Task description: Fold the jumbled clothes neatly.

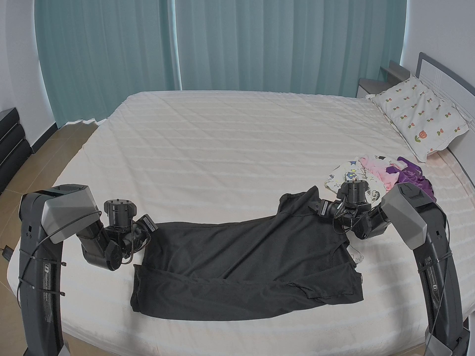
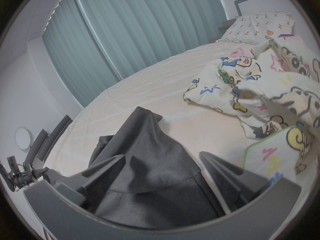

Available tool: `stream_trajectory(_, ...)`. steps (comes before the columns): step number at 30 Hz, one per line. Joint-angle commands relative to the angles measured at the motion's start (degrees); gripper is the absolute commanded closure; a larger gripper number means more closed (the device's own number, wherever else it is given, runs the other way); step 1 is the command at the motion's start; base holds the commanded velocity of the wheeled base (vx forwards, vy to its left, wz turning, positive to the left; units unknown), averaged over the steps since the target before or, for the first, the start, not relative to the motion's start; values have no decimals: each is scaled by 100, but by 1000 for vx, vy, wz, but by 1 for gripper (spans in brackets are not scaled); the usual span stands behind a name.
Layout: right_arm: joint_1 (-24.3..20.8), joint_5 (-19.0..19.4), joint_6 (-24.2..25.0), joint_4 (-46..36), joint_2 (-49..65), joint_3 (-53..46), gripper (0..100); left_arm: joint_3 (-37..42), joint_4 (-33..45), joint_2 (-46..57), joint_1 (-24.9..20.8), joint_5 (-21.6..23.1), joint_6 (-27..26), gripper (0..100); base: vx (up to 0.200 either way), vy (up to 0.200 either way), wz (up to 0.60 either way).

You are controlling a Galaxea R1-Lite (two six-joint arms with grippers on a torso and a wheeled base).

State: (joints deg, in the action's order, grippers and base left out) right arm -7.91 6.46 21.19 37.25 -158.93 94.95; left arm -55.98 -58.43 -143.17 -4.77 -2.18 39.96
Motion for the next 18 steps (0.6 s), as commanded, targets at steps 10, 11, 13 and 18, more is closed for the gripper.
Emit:
stream_trajectory(10,88,-75,483,282,398,-363,100,-71,-19,17,20,-309,-15,100,0,0,0)
stream_trajectory(11,97,-75,500,300,415,-390,100,-71,-28,17,20,-309,-15,100,0,0,0)
stream_trajectory(13,167,-66,544,353,626,-645,100,-89,-81,26,64,-344,-32,100,0,0,0)
stream_trajectory(18,273,-57,659,458,837,-926,100,-229,-81,26,143,-344,-41,100,0,0,0)
